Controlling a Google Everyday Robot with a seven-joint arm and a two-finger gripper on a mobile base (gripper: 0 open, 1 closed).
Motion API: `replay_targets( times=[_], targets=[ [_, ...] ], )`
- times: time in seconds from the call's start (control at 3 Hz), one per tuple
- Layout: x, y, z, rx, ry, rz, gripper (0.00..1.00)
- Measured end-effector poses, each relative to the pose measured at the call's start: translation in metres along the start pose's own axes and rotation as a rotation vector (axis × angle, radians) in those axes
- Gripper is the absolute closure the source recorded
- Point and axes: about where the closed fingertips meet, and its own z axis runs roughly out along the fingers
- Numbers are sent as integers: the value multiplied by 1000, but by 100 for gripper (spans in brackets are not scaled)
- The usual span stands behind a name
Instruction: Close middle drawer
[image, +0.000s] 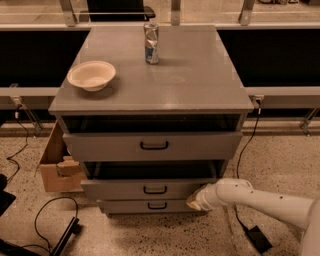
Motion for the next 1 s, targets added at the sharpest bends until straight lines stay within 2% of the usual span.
replay_targets(
  times=[0.33,1.0],
  targets=[
    [0,0,0,0,0,0,82],
    [0,3,3,-7,0,-1,35]
  ],
)
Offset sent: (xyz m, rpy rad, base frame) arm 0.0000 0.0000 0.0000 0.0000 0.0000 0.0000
